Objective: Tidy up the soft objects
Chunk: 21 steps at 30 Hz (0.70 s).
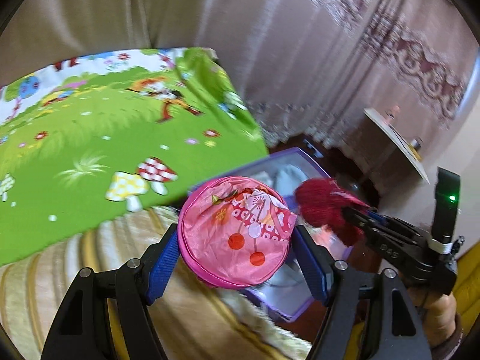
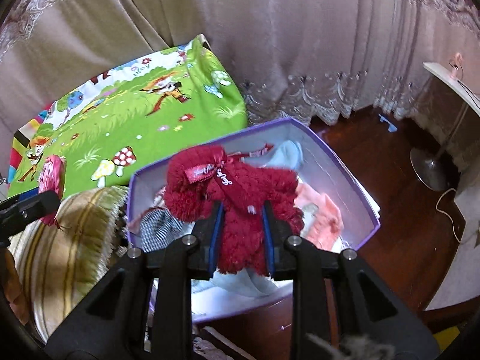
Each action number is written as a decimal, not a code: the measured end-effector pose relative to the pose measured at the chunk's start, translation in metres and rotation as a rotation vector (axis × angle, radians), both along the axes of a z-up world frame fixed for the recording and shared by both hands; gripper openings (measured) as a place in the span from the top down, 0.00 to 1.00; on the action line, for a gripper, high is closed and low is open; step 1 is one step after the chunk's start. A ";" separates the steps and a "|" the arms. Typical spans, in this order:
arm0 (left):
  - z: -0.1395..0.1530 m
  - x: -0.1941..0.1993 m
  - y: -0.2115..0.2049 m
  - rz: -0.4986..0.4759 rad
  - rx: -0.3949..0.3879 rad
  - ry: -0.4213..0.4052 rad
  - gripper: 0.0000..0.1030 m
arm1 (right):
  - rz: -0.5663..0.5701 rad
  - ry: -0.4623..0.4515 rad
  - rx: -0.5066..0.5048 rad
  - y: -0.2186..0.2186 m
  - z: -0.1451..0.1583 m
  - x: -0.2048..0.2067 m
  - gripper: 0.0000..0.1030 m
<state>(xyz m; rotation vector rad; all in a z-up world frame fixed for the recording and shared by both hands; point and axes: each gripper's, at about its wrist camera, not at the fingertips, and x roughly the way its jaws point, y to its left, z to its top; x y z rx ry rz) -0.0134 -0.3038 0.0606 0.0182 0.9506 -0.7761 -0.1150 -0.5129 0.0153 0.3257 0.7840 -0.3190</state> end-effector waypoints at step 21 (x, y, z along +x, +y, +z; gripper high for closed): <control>-0.032 -0.023 -0.009 -0.070 0.027 0.173 0.19 | -0.079 0.044 -0.037 0.015 -0.007 -0.036 0.26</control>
